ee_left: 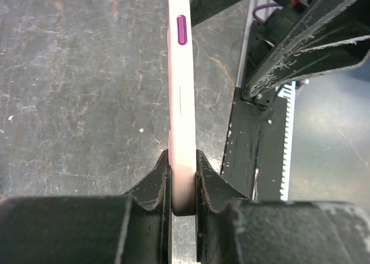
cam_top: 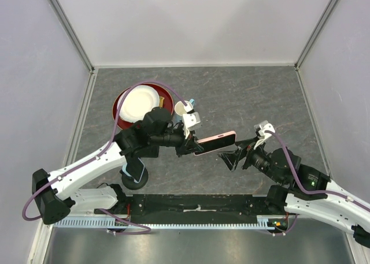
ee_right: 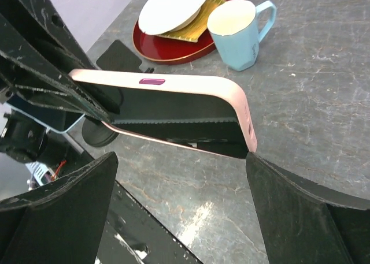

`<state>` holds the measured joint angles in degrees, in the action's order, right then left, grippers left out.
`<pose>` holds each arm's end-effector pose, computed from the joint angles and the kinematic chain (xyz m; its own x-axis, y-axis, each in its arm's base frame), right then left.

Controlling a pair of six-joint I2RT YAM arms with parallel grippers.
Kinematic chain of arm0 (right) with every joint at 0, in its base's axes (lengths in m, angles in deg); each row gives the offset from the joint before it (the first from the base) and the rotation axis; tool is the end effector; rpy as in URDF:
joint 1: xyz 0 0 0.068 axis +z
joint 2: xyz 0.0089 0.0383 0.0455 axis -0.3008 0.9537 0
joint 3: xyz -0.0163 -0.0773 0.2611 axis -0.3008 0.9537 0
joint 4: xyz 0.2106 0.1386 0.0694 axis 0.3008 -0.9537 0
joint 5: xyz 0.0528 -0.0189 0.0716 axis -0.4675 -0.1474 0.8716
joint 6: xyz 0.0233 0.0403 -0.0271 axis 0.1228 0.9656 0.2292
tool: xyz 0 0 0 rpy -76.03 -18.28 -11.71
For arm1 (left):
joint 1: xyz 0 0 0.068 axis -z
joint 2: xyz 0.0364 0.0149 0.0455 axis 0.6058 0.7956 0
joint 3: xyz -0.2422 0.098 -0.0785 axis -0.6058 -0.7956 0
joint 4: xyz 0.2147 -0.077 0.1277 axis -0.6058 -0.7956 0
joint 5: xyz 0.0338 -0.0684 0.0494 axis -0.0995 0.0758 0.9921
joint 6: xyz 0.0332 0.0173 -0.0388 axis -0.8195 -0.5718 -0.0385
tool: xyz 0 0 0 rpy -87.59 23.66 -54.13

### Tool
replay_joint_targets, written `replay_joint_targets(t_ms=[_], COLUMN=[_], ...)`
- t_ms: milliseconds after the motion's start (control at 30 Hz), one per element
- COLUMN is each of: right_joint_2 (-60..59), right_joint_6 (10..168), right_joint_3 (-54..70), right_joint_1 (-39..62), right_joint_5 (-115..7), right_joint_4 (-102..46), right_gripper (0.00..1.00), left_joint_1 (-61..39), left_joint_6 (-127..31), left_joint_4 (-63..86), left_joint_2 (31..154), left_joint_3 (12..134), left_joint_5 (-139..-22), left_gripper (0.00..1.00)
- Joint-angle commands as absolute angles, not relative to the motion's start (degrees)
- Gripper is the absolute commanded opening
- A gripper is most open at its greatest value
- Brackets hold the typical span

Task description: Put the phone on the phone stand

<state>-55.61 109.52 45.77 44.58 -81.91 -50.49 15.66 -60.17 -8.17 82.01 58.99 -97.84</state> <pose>0.0646 0.0961 0.3178 -0.3901 0.1809 -0.9028 -0.5597 0.7320 0.3885 0.1408 -0.2121 0.3415 -0.2336 0.3274 -0.9156 0.9609 0.2216 -0.1660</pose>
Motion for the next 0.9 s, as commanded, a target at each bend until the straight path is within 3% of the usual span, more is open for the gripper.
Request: replay_joint_targets(t_ms=[0, 200, 600, 767, 867], right_joint_2=[-58.07, -63.18, -59.57, -59.92, -62.11], right_joint_6=[106.02, 104.34, 108.2, 107.07, 104.78], right_joint_3=[45.0, 45.89, 44.13, 45.09, 47.2], right_joint_1=[44.63, 44.55, 44.55, 44.55, 44.55], right_joint_5=[-75.14, -69.06, -83.48, -80.42, -69.27], right_joint_4=[-50.34, -47.97, -53.24, -50.96, -45.43], right_gripper=[0.98, 0.98, 0.98, 0.98, 0.98], left_joint_1=[15.62, 15.62, 15.27, 15.27, 15.27], left_joint_6=[-65.54, -67.48, -69.23, -70.11, -71.25], left_joint_4=[-5.47, -6.87, -7.93, -10.38, -11.27], left_joint_2=[79.97, 78.91, 76.1, 77.06, 77.24], left_joint_3=[62.43, 62.6, 62.34, 63.65, 63.92], left_joint_5=[-111.51, -116.53, -104.14, -114.31, -121.44], left_gripper=[0.02, 0.02, 0.02, 0.02, 0.02])
